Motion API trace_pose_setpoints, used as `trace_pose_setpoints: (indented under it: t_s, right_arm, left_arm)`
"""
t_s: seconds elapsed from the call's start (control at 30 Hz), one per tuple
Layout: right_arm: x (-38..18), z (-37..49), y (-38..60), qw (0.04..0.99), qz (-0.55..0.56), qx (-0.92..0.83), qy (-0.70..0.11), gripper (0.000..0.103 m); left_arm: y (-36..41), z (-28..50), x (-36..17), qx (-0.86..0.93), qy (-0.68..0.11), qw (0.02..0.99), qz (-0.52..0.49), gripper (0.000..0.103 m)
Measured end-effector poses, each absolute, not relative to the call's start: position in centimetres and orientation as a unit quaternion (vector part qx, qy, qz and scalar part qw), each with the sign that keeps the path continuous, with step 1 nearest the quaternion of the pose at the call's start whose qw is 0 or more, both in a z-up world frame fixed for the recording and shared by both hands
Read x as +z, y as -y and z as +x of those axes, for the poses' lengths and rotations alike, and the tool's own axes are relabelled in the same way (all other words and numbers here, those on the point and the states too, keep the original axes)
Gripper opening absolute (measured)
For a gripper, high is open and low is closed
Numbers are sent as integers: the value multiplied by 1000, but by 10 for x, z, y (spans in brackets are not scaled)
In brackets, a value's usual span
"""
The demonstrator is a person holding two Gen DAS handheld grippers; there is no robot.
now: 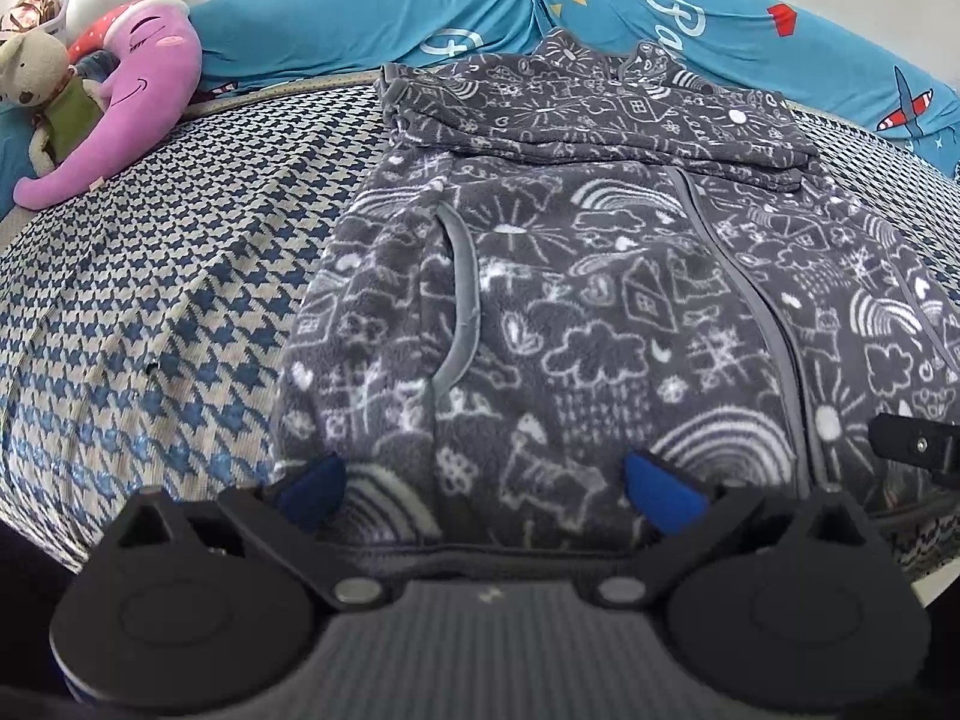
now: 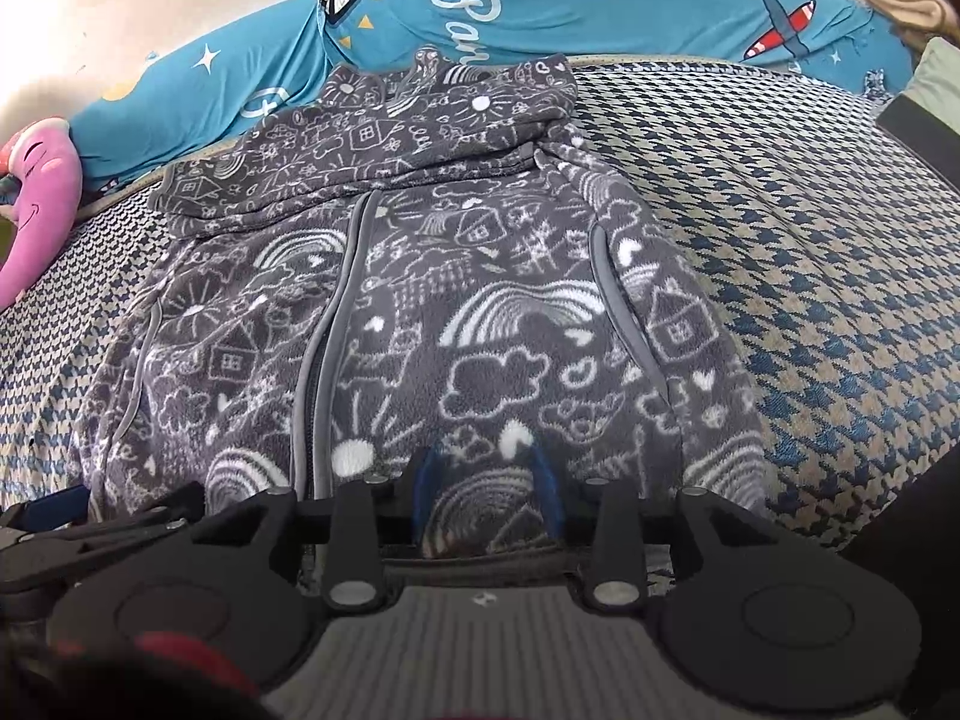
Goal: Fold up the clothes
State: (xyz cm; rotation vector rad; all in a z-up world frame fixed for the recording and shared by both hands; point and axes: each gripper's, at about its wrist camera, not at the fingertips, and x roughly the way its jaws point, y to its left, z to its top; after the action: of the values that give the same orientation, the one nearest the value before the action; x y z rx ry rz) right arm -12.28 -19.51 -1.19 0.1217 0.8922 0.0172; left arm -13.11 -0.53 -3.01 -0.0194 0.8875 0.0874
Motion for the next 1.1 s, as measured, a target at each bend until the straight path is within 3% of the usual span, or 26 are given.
trace_pose_setpoints:
  t_s: [0.47, 1.1]
  right_arm:
    - [-2, -131, 211, 908, 83, 6, -411, 36]
    - [44, -83, 226, 922, 69, 69, -374, 36]
  left_arm:
    - [17, -136, -12, 43, -396, 917, 5, 103]
    - [38, -80, 21, -10, -404, 914, 16, 103]
